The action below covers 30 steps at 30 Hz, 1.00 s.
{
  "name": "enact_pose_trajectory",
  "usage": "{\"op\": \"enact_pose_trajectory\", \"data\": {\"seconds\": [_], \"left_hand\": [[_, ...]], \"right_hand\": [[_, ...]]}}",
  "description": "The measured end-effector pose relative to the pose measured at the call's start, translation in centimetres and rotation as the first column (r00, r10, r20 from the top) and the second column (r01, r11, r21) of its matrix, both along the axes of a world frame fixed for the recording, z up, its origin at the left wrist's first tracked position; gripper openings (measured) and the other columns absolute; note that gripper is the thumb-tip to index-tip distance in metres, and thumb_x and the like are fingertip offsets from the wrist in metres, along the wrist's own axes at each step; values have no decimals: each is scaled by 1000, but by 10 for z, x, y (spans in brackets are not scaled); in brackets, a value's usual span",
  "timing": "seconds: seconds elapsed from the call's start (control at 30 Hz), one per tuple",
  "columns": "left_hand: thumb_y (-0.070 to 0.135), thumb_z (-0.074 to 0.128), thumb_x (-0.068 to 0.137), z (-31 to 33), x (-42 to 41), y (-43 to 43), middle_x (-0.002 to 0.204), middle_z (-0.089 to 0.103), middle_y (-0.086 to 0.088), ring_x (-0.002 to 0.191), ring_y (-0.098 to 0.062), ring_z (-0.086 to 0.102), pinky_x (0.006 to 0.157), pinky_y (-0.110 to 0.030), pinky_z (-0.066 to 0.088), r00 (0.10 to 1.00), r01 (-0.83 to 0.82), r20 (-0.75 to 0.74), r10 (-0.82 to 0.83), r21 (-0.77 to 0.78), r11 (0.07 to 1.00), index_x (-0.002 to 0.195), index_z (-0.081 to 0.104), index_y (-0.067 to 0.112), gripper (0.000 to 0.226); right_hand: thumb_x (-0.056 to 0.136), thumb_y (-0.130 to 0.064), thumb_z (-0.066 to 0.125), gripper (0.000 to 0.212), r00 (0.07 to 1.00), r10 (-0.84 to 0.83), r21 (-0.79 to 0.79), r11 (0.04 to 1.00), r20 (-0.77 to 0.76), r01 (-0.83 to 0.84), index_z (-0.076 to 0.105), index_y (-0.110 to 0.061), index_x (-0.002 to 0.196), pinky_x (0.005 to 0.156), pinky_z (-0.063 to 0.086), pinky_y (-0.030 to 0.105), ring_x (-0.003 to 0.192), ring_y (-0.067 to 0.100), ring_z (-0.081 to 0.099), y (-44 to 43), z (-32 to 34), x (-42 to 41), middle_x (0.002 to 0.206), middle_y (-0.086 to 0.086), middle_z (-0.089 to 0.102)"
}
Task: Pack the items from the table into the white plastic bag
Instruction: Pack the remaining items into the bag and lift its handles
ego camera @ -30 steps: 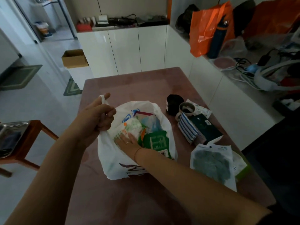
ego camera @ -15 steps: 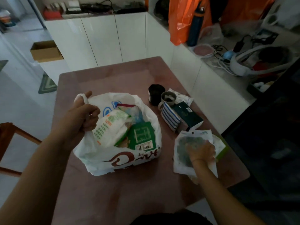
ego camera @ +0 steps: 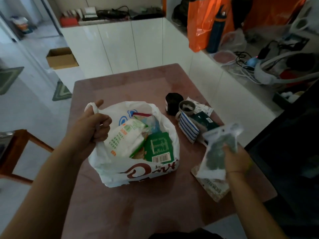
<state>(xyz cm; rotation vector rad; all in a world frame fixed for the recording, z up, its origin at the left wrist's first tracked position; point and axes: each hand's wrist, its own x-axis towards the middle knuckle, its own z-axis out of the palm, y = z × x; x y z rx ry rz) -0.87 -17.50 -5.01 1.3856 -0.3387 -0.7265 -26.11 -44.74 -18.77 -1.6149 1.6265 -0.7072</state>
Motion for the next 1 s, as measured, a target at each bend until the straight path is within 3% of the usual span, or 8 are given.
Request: {"op": "enact_pose_trajectory", "data": {"seconds": [0.1,0.23,0.33,0.43,0.57,0.77,0.87,1.0], "left_hand": [[3,40,86,6,1,9,58,39,0,39,-6,27,37,-18,23,999,-33,0,33,-13,999,136,32,32,58],[2,39,87,10,0,12,56,42,0,38,-6,27,36,-18,22,997,-70,-11,70,-16,997,136,33,30,57],[3,39,87,12,-1,14,55,41,1,38,-6,27,36,-18,20,997,-73,-8,73,-21,997,137,32,29,57],[4,40,87,14,0,19,56,42,1,39,-7,27,38,-20,20,998,-60,5,60,-11,998,137,33,29,57],[4,42,88,16,-3,22,58,43,-1,40,-7,26,41,-22,20,1000,-12,26,12,-7,1000,138,31,32,57],[4,42,89,19,-6,22,58,43,-1,39,-6,27,39,-20,21,999,-24,28,25,-15,1000,139,30,30,57],[4,42,89,15,-6,23,58,43,-1,40,-6,28,38,-19,24,1000,-12,25,12,-8,1000,139,31,33,59],[5,44,88,10,-4,30,58,44,-2,42,-7,29,41,-21,23,999,-25,23,25,12,1000,137,35,35,58]], "right_hand": [[88,-21,60,18,954,126,-397,918,273,-8,61,-3,87,65,39,25,77,21,55,19,63,22,82,10,57],[90,-6,54,21,797,587,-674,647,144,-356,64,4,106,87,45,17,98,8,55,76,96,82,106,6,62],[92,-7,52,35,431,877,-546,259,-212,-796,59,-10,126,111,37,39,123,27,54,120,79,122,129,13,61],[94,-18,47,51,73,765,-183,-58,-640,-981,36,-27,143,120,0,42,146,28,16,143,42,149,156,6,27],[95,-33,37,52,-118,672,-5,-178,-731,-984,23,-39,145,113,-19,46,147,30,-9,156,13,174,161,0,3],[99,-24,27,52,-308,561,173,-281,-769,-944,14,-30,149,111,-18,53,146,29,-16,165,10,184,161,1,-6],[99,-29,38,43,-159,910,-50,-192,-383,-980,40,-21,141,119,5,49,146,23,13,150,30,165,156,4,25],[96,-22,45,28,588,796,-527,564,143,-635,61,-10,116,101,36,10,118,1,47,121,54,112,122,3,58]]}}
